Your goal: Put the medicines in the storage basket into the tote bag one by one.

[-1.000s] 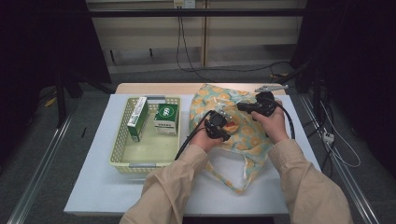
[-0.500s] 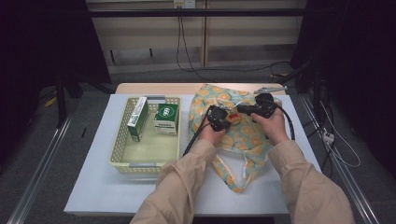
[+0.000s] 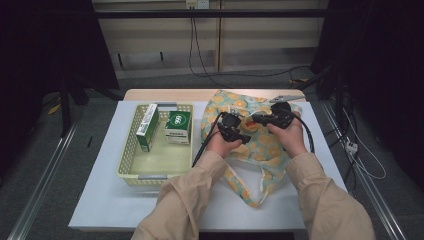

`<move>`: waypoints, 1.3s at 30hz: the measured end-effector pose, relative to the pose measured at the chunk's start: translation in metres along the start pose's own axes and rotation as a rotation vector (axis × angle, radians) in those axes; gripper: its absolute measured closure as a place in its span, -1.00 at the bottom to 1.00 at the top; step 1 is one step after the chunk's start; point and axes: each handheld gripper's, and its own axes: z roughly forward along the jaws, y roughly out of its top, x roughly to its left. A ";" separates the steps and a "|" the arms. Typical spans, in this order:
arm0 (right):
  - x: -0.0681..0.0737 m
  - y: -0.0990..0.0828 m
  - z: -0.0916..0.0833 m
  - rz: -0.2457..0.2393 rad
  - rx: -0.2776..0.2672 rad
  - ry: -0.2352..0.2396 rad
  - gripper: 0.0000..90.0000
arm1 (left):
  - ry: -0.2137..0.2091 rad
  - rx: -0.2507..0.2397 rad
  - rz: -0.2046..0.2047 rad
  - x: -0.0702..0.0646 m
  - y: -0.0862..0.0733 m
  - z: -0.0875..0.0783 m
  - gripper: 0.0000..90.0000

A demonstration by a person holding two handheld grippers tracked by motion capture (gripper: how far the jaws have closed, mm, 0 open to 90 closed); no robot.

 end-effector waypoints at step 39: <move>0.002 -0.001 -0.005 -0.002 -0.010 -0.020 1.00 | 0.047 -0.043 0.071 0.035 -0.016 -0.139 -0.83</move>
